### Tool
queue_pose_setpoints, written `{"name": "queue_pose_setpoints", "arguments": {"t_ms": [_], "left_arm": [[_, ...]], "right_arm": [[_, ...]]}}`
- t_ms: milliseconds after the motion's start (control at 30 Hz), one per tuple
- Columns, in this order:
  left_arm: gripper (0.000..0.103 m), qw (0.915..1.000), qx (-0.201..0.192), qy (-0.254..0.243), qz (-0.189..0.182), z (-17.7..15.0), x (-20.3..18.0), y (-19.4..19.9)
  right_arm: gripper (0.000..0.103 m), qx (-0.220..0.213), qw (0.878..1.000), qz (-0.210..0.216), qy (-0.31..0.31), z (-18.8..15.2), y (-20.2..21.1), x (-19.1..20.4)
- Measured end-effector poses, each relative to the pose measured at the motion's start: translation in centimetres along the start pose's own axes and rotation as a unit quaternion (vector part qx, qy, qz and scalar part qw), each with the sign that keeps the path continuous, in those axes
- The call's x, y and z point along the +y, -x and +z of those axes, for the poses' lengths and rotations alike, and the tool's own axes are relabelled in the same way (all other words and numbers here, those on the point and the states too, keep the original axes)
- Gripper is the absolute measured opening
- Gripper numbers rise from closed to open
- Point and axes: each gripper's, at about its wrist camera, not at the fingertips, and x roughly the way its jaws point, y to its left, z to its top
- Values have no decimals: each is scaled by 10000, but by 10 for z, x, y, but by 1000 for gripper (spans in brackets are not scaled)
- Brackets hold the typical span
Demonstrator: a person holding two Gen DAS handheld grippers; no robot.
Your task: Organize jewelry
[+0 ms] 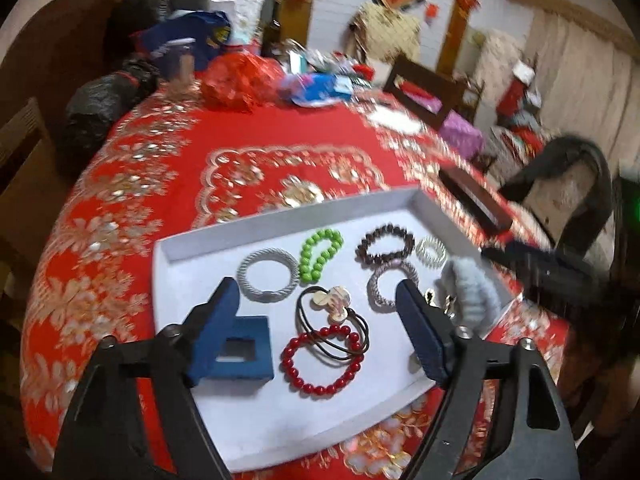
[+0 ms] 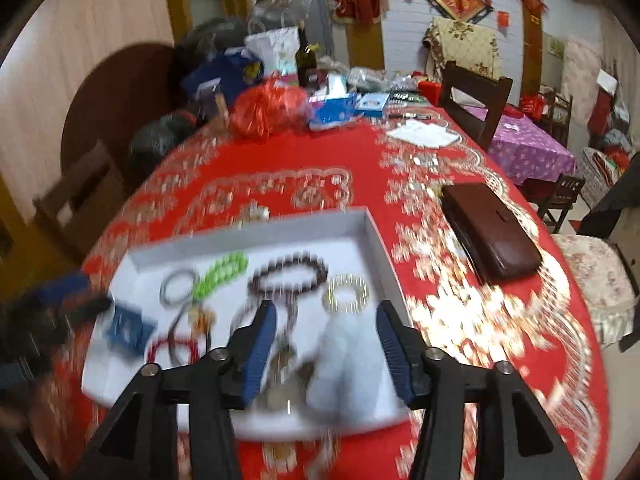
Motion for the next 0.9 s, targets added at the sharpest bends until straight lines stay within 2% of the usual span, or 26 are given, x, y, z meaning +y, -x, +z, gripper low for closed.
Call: {"name": "queue_pose_setpoints", "arguments": {"t_ms": [33, 67, 100, 167, 200, 333, 467, 533, 667, 733, 900], "left_arm": [[86, 9999, 7, 119, 42, 0, 4, 8], [93, 9997, 68, 221, 122, -1, 8, 15], [103, 9992, 162, 307, 194, -3, 11, 21], [103, 9983, 284, 388, 319, -9, 15, 29], [103, 9977, 271, 385, 496, -14, 16, 37], [103, 9950, -68, -39, 991, -35, 1, 66], [103, 9881, -461, -538, 1368, -58, -25, 92], [103, 9883, -477, -465, 1370, -63, -28, 94], [103, 9943, -137, 54, 1058, -71, -25, 89], [103, 9954, 12, 7, 963, -73, -30, 84], [103, 9941, 116, -273, 1045, -79, -47, 82]], "right_arm": [[70, -10, 10000, -45, 30, -4, 6, 0], [79, -36, 9999, -124, 62, -10, 14, 0], [80, -46, 9998, -159, 71, -15, 20, 0], [80, 23, 9999, -144, 34, -28, 32, -1], [80, 61, 9999, -127, -10, -34, 38, -2], [84, 36, 9999, -52, 90, -53, 58, 8], [86, -42, 9992, -57, 389, -64, 70, 21], [86, -36, 9991, -68, 420, -68, 72, 23], [86, -10, 9989, -75, 463, -72, 71, 24], [86, 7, 9989, -117, 463, -72, 68, 23], [86, 16, 9990, -175, 408, -70, 65, 22]]}}
